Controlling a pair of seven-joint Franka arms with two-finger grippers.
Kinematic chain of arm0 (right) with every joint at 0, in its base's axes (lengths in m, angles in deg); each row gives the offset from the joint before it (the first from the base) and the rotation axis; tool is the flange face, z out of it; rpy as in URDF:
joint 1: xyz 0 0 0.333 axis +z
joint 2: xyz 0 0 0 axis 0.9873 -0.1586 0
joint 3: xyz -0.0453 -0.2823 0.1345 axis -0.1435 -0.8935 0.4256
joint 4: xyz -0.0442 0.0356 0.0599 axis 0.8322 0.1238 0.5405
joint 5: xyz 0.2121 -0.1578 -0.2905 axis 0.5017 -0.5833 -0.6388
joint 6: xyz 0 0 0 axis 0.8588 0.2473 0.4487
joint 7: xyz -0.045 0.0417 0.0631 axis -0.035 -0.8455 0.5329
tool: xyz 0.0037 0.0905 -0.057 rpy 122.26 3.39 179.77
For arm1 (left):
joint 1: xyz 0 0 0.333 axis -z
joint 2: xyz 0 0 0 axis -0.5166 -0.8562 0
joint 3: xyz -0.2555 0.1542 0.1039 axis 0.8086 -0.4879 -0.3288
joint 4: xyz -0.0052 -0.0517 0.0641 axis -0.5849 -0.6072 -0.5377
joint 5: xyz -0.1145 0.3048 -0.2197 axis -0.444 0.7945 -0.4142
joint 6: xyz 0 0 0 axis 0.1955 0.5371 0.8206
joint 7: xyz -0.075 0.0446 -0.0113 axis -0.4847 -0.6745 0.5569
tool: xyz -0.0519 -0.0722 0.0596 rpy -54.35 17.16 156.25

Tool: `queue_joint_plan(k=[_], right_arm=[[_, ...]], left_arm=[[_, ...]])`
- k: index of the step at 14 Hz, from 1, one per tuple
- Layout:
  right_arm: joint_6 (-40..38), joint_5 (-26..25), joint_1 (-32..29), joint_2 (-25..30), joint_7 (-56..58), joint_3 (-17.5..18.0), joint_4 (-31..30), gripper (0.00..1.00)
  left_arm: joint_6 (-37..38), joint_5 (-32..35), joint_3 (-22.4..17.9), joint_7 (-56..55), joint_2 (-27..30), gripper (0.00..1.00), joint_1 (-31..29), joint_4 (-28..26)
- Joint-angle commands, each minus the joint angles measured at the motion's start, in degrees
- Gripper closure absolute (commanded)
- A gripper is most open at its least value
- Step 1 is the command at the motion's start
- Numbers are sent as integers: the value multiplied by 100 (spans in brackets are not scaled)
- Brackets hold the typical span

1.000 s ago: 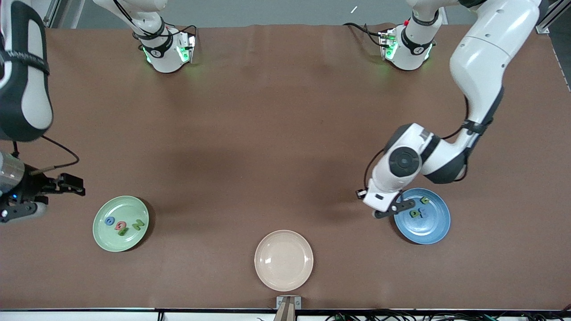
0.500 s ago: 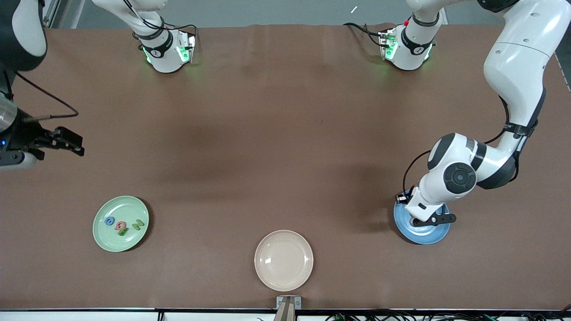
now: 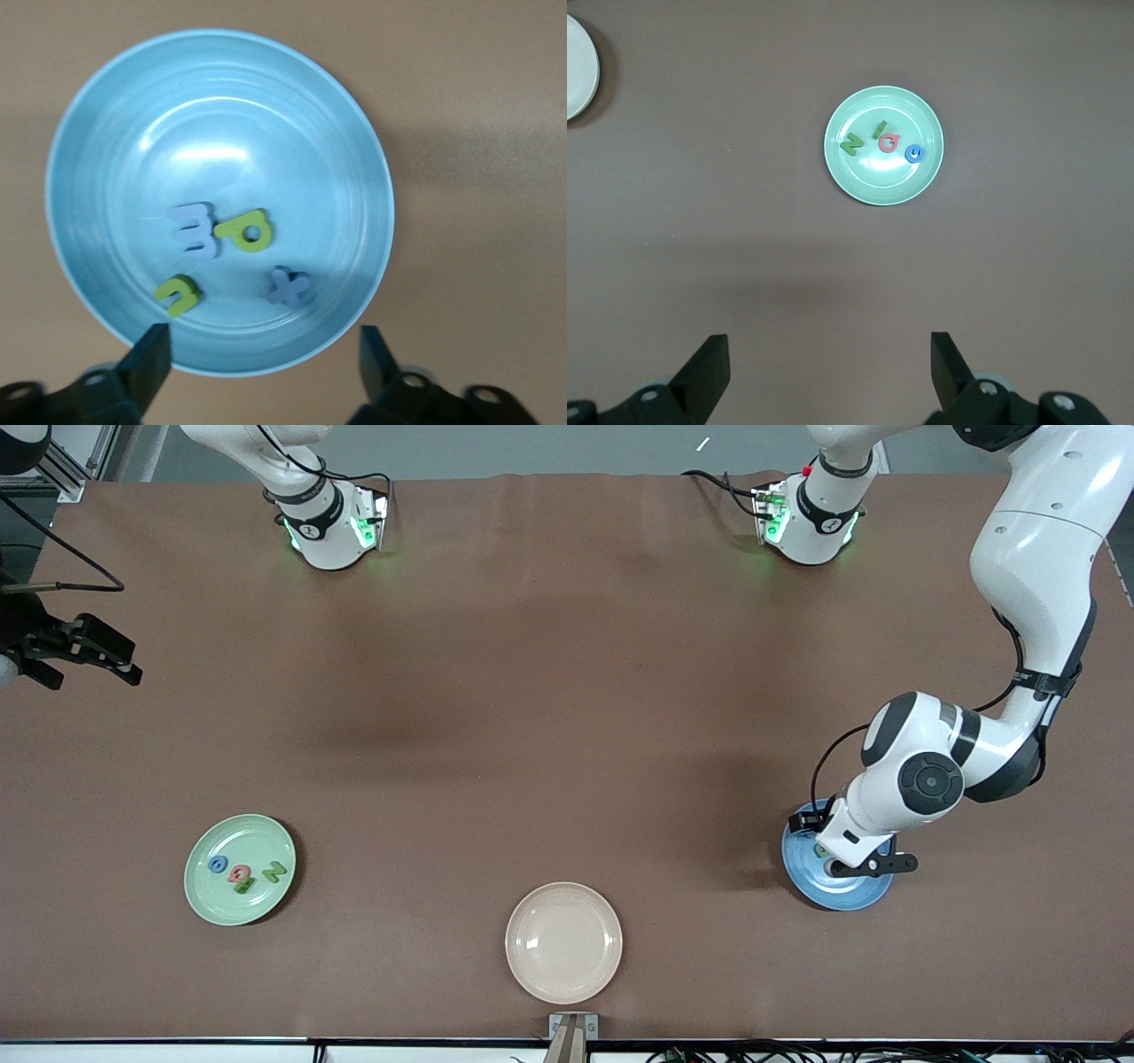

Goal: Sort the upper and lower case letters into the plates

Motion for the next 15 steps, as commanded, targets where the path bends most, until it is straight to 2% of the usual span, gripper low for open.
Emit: queue_joint_plan(k=[1, 4, 6, 7, 10, 12, 13, 15], right_arm=[[16, 16, 139, 160, -218, -39, -123, 0], [-37, 24, 96, 11, -209, -56, 246, 0], [50, 7, 104, 11, -192, -65, 325, 0], [34, -37, 122, -24, -165, -65, 604, 0], [-10, -46, 104, -148, -165, -65, 730, 0], [-19, -55, 87, -174, -165, -65, 730, 0], [-10, -55, 95, -174, -182, -65, 730, 0], [-10, -46, 43, -183, -174, -83, 739, 0]], left_arm=[[736, 41, 52, 684, 521, 0, -34, 329], [1020, -29, 35, 1460, 874, 0, -122, 769], [1423, -38, 70, 1505, 1242, 0, -140, 823], [1485, -47, 87, 1505, 1487, 0, -140, 823], [2362, -134, 455, 1505, 2156, 0, -140, 858], [2654, -843, 387, 1541, 2682, 0, -70, 850], [2794, -1142, 186, 1575, 2868, 0, 35, 841], [3006, -1862, -847, 1655, 3351, 0, 709, 701]])
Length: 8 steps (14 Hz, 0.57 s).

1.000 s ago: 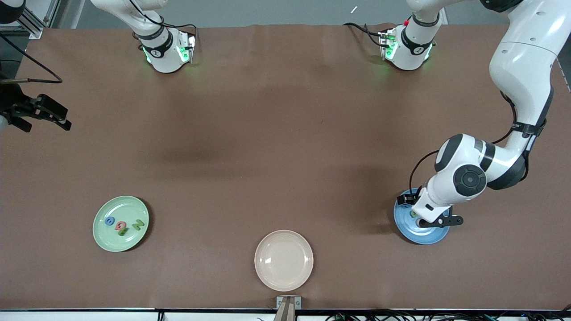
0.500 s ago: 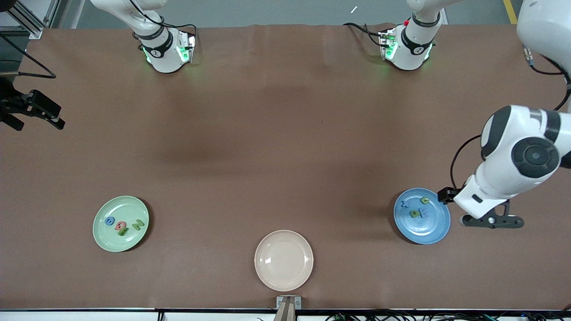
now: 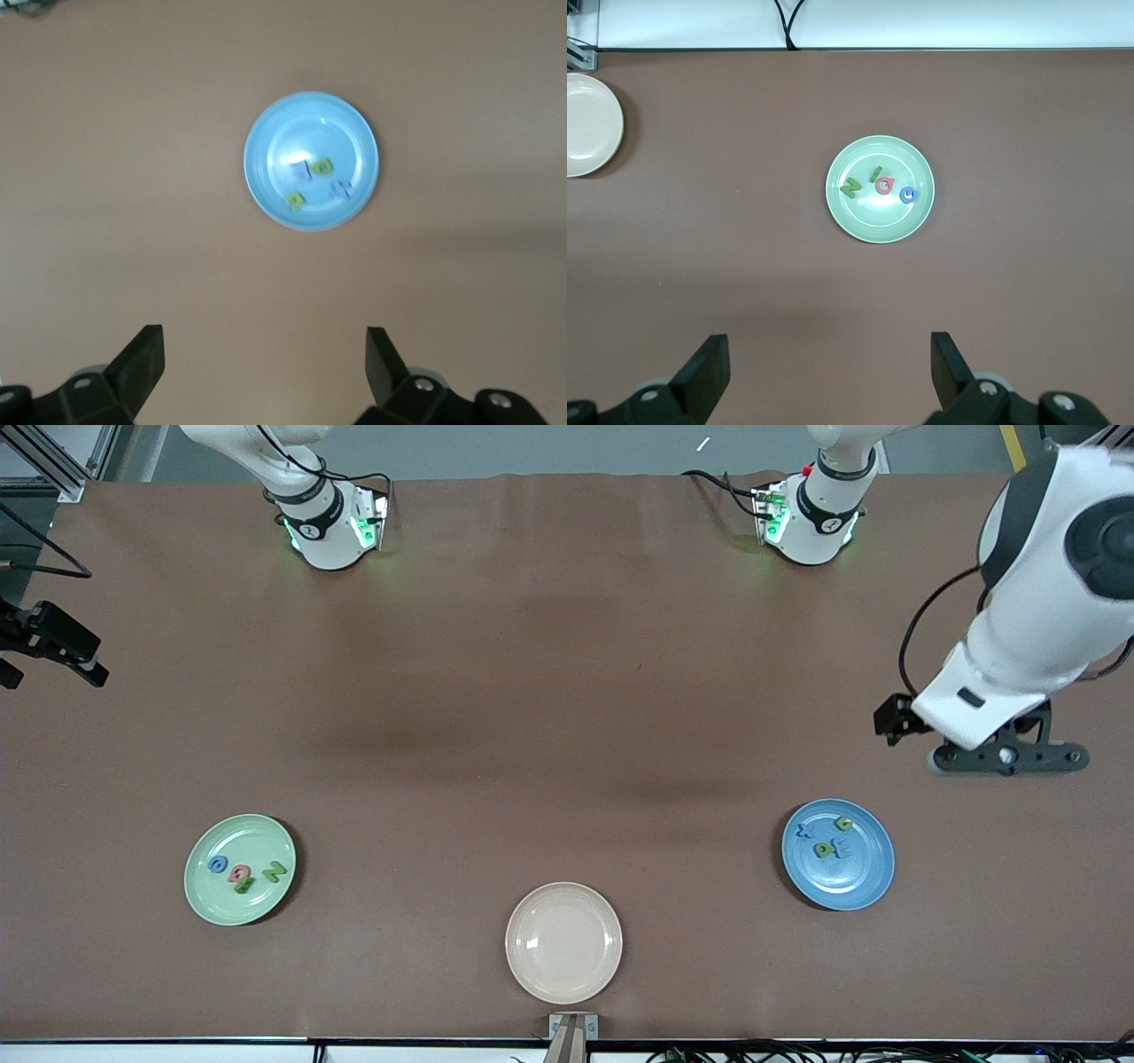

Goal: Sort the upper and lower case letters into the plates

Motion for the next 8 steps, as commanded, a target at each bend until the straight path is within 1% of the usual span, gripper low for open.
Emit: queue_joint_plan(k=[1, 2, 3, 4, 6, 8], right_arm=[[-61, -43, -32, -47, -68, -34, 114, 0], [-79, -60, -58, -64, -86, -43, 114, 0], [-192, -61, -102, -73, -77, -43, 132, 0], [-428, -52, -120, -56, -77, -34, 202, 0], [-894, -43, -128, -73, -86, -34, 631, 0], [-1028, -52, -85, -82, -103, -25, 677, 0]], left_arm=[[79, -1001, -1242, 188, 679, 0, 649, -463], [79, -1363, -1681, 249, 803, 0, 852, -578], [79, -1480, -2043, 328, 944, 0, 1106, -736], [79, -1516, -2281, 477, 1084, 0, 1265, -911], [-52, -1516, -2345, 636, 1383, 0, 1284, -1263], [-211, -1525, -2389, 671, 1708, 0, 1345, -1571]])
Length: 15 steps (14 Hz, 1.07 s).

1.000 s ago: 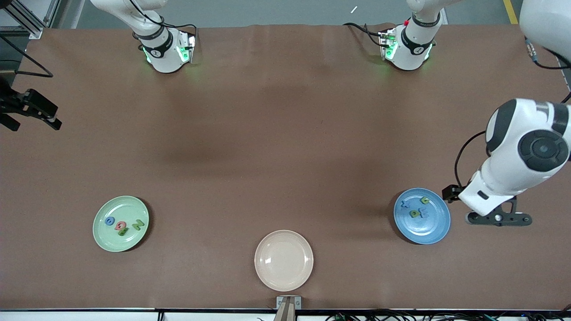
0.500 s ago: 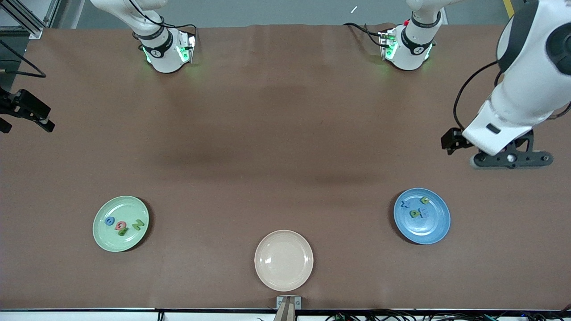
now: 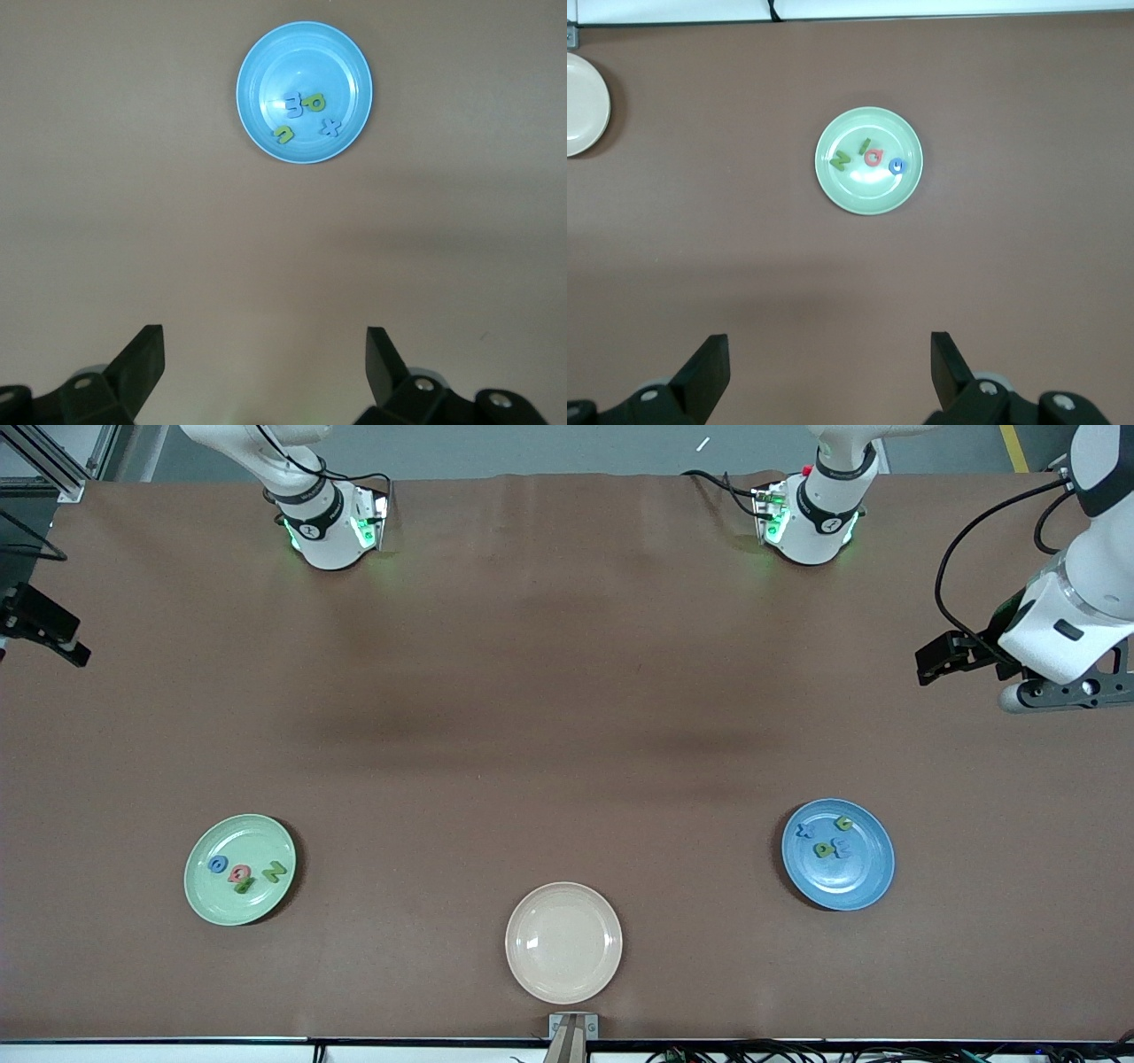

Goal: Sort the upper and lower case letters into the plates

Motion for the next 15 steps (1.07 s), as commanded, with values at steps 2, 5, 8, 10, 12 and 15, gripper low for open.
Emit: queue_joint_plan(k=[2, 5, 8, 10, 12, 15], right_arm=[[-213, -40, -22, -85, -85, 41, 181, 0], [-415, -49, -40, -172, -76, 41, 189, 0], [-468, -84, -66, -234, -76, 41, 189, 0], [-460, -189, -66, -304, -58, 41, 189, 0], [-460, -242, -23, -304, -84, 41, 198, 0], [-460, -243, -22, -304, -58, 50, 207, 0]], left_arm=[[-220, -136, -281, 116, 754, 0, 312, -738], [-194, -409, -473, 125, 1009, 0, 513, -950], [-10, -453, -879, 300, 1045, 0, 700, -863], [192, -444, -784, 301, 1045, 0, 691, -661], [211, -418, -712, 266, 1045, 0, 700, -634], [281, -374, -572, 265, 1036, 0, 691, -564]])
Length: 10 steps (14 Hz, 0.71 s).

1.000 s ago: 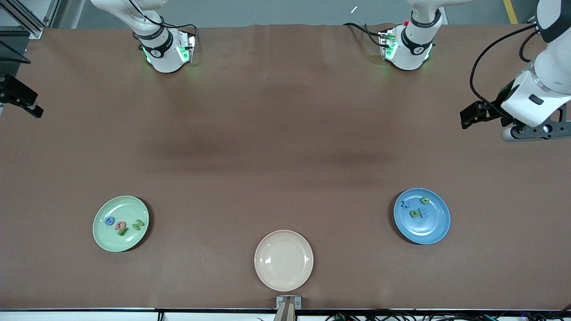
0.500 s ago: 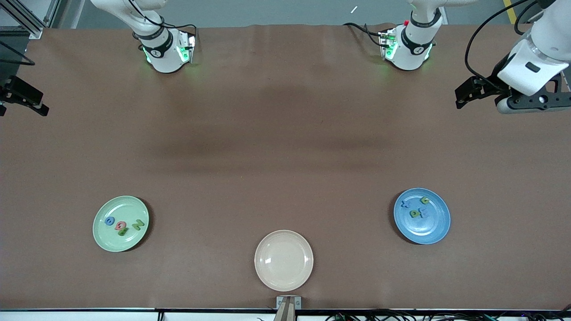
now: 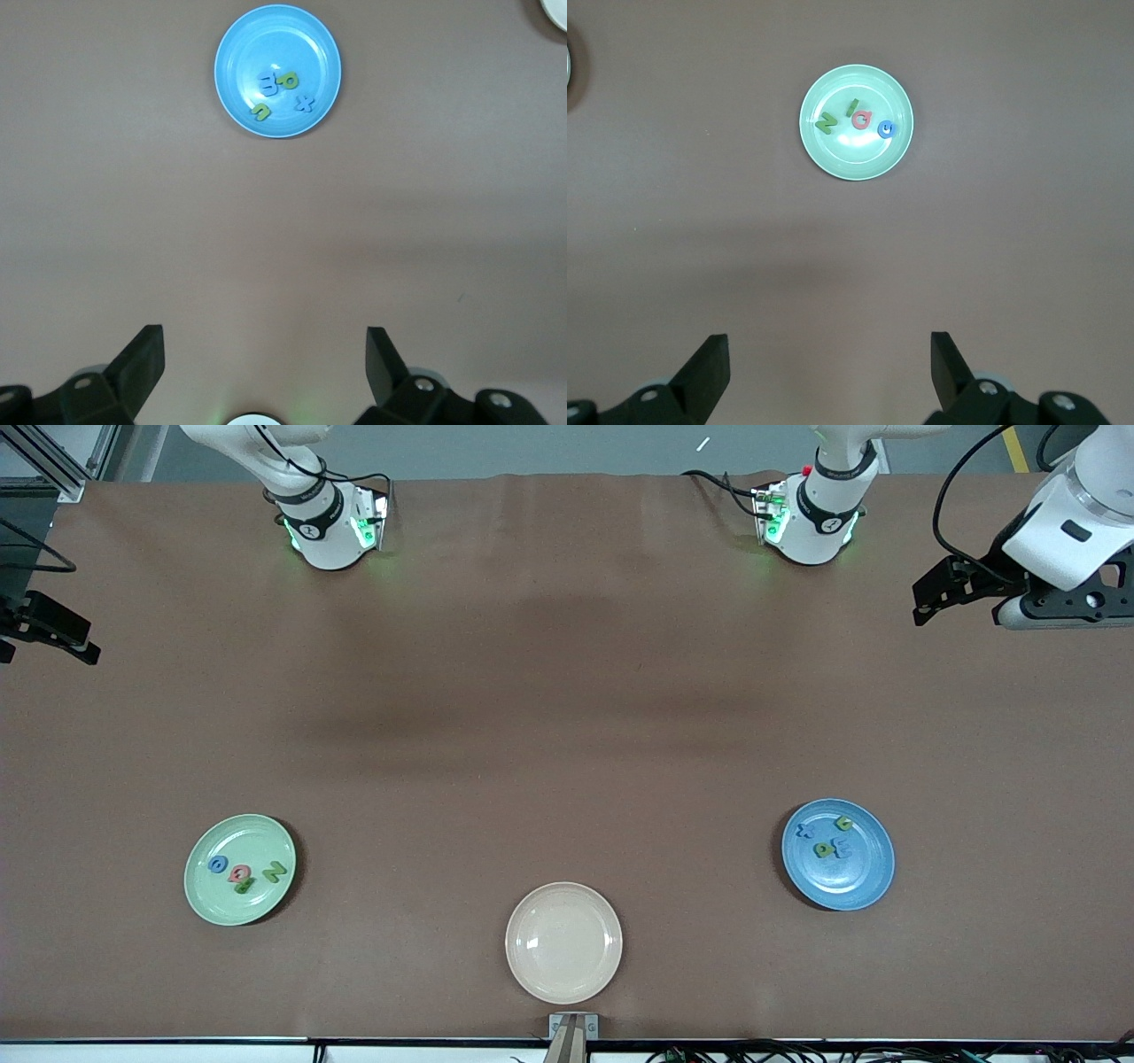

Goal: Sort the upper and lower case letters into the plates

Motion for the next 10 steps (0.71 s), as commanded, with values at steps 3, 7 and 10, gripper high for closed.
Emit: queue_joint_plan(k=[3, 7, 10], right_arm=[[-77, -73, -26, -4, -48, 34, 174, 0], [-77, -73, -8, -4, -39, 43, 183, 0], [-42, -99, -17, -13, -39, 43, 183, 0]], left_arm=[[178, -23, 41, 80, -32, 0, -37, 215], [169, -23, 41, 72, -191, 0, -29, 391], [169, -14, 41, 54, -191, 0, -29, 435]])
